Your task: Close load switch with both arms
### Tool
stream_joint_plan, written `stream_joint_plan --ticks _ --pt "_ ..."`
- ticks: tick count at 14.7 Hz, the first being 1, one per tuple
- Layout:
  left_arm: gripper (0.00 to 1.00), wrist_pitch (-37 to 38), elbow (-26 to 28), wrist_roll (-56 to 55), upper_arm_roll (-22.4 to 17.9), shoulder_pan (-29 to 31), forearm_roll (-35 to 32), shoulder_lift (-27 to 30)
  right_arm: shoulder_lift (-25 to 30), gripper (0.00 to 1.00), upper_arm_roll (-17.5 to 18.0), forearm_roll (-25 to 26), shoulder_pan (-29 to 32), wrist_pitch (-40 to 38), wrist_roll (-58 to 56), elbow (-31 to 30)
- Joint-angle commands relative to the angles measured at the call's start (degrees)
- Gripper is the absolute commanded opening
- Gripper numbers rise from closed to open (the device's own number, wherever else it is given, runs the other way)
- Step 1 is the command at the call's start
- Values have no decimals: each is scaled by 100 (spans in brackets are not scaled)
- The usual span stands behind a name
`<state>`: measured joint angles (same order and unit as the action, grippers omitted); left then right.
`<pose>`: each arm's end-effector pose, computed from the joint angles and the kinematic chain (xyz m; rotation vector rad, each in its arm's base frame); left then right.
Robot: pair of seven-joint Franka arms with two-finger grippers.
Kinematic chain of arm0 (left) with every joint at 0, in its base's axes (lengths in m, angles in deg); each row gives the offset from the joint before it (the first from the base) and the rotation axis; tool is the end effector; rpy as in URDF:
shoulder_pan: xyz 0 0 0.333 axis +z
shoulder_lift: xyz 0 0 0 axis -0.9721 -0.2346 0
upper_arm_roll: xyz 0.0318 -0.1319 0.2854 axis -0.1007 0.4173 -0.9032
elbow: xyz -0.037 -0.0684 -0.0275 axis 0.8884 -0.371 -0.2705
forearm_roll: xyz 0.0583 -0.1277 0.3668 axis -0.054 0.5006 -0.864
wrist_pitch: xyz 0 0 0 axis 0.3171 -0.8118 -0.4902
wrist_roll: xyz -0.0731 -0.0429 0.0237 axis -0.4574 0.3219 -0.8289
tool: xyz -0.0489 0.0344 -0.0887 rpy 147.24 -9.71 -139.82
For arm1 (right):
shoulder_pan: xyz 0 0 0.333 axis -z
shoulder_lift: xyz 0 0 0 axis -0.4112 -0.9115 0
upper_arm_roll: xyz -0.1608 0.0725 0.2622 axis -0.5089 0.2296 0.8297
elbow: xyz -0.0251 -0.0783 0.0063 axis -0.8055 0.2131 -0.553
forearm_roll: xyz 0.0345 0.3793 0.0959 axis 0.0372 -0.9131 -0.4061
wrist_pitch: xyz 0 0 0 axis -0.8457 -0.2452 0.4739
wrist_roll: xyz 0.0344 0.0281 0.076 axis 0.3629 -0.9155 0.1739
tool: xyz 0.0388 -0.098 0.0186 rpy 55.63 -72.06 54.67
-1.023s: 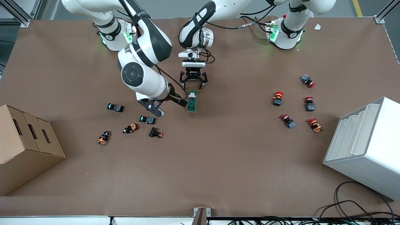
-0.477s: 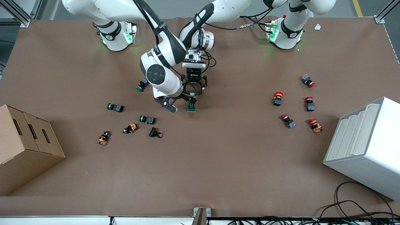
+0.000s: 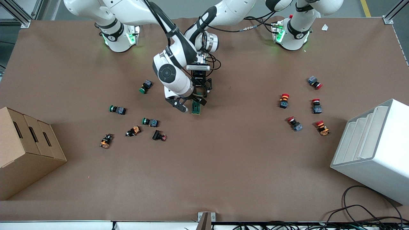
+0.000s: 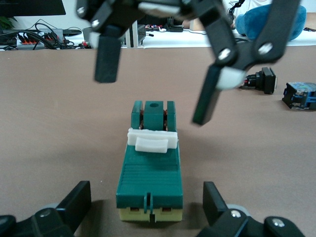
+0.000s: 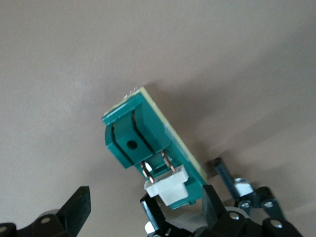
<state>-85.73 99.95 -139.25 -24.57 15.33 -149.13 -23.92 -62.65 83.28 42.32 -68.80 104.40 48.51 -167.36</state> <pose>0.2120 -0.5615 0.0618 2.5788 -0.0906 1.7062 0.4389 0.4443 0.2236 -2.7638 0.9389 0.3053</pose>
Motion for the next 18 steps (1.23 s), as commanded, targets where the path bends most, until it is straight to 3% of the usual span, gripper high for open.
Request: stream_joint_plan --ticks 1,11,16,18 --pt "99 -49 -145 54 -34 -96 -83 -181 -37 100 -63 -284 -276 185 9 -88" --pt "99 -40 -145 54 -34 -113 -74 -234 -380 100 -63 -302 -294 502 9 123" --pt "100 -40 -154 54 -34 -113 -74 -234 -371 100 -80 -320 -145 397 140 482" --pt "100 -40 -154 45 -34 -113 -74 -234 -371 100 -89 -320 -49 20 264 772"
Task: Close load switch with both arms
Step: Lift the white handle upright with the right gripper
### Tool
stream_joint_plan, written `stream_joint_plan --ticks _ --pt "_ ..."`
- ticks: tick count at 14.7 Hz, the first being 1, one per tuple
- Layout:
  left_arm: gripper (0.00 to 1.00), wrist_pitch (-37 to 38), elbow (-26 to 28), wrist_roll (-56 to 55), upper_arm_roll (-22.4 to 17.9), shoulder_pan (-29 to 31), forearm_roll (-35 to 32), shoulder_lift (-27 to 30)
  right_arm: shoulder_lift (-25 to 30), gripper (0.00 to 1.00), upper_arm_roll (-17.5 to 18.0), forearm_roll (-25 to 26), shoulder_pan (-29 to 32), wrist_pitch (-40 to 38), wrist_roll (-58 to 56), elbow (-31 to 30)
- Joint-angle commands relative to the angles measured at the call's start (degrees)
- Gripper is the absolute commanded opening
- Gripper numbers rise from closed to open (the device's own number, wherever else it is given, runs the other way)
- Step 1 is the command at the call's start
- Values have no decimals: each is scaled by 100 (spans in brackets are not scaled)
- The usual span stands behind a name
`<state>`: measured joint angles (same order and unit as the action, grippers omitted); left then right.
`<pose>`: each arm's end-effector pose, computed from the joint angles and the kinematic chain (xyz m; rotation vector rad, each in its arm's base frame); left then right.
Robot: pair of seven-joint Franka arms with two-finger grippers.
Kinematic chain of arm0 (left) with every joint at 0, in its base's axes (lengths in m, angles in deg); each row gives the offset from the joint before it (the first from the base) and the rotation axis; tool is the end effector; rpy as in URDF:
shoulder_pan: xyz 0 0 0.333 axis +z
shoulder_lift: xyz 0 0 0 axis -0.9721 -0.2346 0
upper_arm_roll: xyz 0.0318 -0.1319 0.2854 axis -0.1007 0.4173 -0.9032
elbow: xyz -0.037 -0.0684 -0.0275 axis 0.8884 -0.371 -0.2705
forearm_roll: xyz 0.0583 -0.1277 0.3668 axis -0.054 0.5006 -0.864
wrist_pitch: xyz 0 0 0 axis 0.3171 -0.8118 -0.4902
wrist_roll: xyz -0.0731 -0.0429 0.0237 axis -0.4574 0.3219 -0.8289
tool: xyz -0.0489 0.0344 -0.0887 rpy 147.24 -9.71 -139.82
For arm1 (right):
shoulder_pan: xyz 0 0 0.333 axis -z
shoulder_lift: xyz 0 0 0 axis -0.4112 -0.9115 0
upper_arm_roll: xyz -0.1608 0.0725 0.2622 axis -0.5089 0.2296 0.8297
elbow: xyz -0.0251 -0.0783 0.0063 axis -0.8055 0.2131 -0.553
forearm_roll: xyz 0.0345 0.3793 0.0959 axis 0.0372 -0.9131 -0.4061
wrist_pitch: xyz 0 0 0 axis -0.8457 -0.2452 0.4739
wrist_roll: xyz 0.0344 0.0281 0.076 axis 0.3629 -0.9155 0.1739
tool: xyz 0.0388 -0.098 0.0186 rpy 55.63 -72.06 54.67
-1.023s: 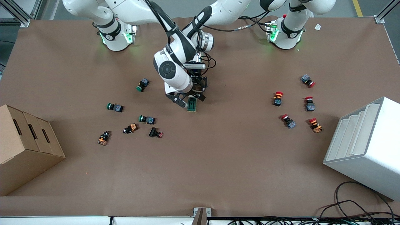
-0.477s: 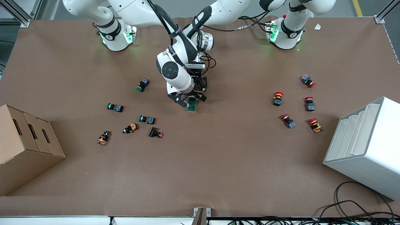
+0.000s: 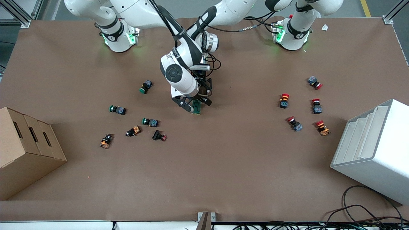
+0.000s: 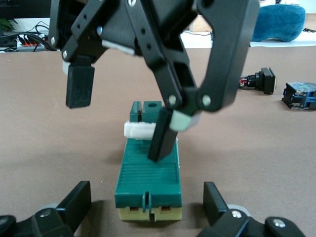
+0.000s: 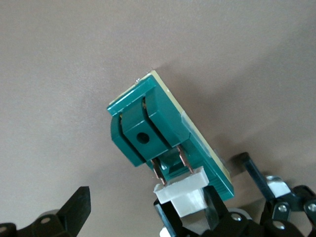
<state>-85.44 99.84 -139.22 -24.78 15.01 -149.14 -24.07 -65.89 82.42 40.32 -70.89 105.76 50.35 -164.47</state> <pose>0.2116 -0.5617 0.0608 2.5752 -0.0945 1.7154 0.4391 0.4622 0.2100 -2.7305 0.9908 0.3076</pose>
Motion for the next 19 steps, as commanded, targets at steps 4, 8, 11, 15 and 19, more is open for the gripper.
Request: stream_joint_plan --ticks 4,8,11,15,19 --pt "100 -70 -161 51 -22 -72 -73 -218 -65 100 -12 -120 301 -487 106 827" --pt "100 -70 -170 51 -57 -64 -73 -227 -162 100 -21 -85 301 -461 71 836" --pt "100 -70 -170 60 -66 -55 -73 -236 -197 100 -38 -23 310 -452 1 888" --pt "100 -70 -223 51 -66 -46 -73 -315 -434 100 -65 39 345 -461 -113 1213" --pt "100 -70 -293 51 -66 -37 -73 -385 -504 100 -65 56 406 -425 -473 1222"
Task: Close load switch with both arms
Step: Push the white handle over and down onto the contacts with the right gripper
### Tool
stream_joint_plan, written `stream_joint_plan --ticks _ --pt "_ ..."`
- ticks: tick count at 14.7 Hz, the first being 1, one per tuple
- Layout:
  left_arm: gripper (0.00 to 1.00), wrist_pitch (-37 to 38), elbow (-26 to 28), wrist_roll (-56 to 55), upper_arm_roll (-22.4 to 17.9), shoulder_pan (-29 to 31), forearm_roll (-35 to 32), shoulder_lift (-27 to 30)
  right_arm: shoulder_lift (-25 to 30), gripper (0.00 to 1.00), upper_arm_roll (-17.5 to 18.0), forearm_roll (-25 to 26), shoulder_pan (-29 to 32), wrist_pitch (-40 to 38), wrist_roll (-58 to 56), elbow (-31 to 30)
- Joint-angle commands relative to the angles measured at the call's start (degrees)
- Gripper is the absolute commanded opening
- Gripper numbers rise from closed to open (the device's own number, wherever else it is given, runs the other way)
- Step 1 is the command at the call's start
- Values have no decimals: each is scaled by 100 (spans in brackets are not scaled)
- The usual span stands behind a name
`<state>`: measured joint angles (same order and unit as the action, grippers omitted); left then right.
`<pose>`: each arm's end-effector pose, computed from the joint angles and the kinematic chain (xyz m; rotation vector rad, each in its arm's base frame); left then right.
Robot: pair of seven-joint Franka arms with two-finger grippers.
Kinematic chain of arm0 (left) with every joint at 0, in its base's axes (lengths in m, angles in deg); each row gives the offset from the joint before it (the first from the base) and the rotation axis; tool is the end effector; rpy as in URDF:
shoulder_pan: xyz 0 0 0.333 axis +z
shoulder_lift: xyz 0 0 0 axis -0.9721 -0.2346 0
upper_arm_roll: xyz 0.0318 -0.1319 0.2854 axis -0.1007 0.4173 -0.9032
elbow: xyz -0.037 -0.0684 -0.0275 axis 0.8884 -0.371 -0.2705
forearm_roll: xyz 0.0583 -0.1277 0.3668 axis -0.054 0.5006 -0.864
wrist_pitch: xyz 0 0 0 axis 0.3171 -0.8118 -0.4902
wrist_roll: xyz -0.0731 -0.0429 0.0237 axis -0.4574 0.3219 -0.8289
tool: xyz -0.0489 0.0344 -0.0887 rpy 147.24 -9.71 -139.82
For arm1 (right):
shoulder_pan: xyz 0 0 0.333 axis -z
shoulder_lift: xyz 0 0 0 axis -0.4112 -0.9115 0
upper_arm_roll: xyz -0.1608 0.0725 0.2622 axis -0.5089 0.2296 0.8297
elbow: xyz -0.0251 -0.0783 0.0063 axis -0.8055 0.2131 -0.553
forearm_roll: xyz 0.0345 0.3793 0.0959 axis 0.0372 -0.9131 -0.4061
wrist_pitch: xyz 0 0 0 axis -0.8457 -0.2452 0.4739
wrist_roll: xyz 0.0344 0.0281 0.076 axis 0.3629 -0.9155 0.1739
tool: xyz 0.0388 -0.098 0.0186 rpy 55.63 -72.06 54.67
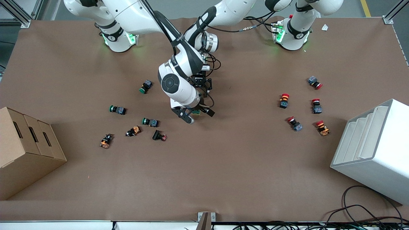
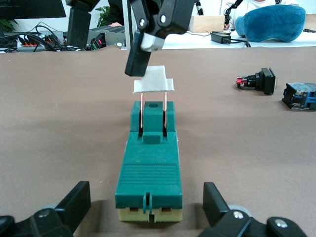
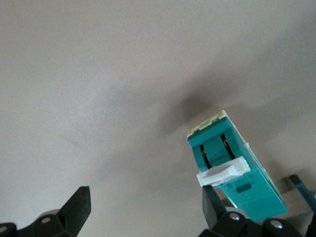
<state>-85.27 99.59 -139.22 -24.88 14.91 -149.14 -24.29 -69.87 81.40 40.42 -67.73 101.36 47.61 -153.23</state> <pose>0.2122 -0.5622 0.0599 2.5734 -0.0930 1.7204 0.5039 0.4670 0.2393 -2.6749 0.9532 0.2686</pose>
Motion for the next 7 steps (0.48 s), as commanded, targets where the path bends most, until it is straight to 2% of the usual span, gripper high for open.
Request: stream_joint_plan --ticks 1,7 --pt "100 -86 -276 51 -56 -27 -73 -364 -116 100 37 133 91 15 -278 98" --pt "100 -86 -268 69 -99 -18 -73 -373 -283 100 37 354 249 102 -673 133"
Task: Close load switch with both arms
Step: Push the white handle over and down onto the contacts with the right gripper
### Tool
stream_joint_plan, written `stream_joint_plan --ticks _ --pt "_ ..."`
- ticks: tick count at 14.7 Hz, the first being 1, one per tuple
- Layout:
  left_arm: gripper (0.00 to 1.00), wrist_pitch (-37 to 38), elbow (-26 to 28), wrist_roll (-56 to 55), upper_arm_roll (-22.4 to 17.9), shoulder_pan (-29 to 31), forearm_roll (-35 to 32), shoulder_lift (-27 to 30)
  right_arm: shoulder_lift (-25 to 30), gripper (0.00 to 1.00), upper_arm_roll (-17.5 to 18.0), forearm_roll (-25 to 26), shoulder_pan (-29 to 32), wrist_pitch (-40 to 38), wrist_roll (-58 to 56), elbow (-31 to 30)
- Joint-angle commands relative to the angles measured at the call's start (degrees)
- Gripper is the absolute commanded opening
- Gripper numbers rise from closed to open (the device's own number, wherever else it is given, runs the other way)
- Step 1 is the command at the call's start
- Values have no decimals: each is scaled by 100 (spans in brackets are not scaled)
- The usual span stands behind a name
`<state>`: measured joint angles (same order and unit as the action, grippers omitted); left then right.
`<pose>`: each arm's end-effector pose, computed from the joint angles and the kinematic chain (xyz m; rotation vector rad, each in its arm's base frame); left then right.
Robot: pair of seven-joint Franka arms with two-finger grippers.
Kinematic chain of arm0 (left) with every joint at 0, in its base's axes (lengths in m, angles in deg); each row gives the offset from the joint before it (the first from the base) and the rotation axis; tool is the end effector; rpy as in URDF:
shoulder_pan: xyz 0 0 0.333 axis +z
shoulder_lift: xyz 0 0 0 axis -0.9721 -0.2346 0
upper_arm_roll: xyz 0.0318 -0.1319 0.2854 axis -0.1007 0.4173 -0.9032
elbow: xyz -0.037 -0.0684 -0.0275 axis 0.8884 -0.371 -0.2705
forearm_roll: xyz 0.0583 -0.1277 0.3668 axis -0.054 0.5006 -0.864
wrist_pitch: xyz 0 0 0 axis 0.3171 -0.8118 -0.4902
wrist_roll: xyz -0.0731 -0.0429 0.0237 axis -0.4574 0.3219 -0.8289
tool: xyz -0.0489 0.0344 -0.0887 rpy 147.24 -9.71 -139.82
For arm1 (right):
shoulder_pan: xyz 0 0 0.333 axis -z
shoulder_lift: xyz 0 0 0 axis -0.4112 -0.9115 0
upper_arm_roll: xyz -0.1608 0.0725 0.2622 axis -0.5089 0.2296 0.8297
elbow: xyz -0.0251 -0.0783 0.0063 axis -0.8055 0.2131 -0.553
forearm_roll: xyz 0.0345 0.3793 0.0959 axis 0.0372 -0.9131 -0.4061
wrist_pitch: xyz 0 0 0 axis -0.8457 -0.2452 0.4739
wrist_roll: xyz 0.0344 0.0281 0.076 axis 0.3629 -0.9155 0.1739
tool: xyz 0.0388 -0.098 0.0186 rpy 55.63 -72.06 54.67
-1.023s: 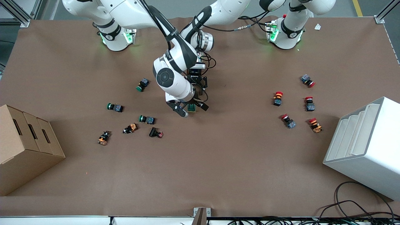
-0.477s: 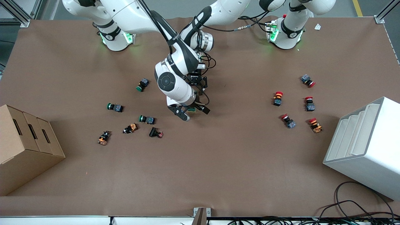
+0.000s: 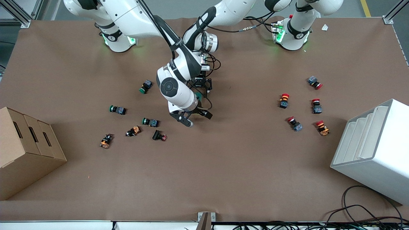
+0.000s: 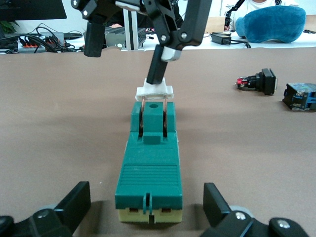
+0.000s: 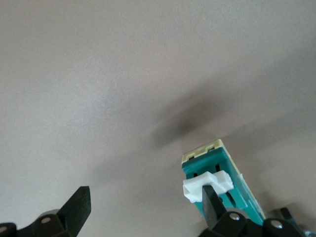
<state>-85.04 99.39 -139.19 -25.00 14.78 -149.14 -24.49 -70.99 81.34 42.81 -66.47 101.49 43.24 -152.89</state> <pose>0.2128 -0.5624 0.0590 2.5714 -0.0927 1.7273 0.5146 0.4553 0.2287 -2.7344 0.8489 0.2247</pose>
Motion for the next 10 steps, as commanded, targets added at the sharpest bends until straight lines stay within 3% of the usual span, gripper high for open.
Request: stream_joint_plan --ticks 1,5,10 --pt "100 -109 -248 66 -96 -5 -73 -352 -223 100 43 115 131 177 -299 99" --pt "100 -109 -248 74 -96 4 -73 -335 -460 100 43 115 140 433 -466 126" --pt "100 -109 -257 92 -113 13 -64 -264 -294 100 -61 246 420 214 -904 161"
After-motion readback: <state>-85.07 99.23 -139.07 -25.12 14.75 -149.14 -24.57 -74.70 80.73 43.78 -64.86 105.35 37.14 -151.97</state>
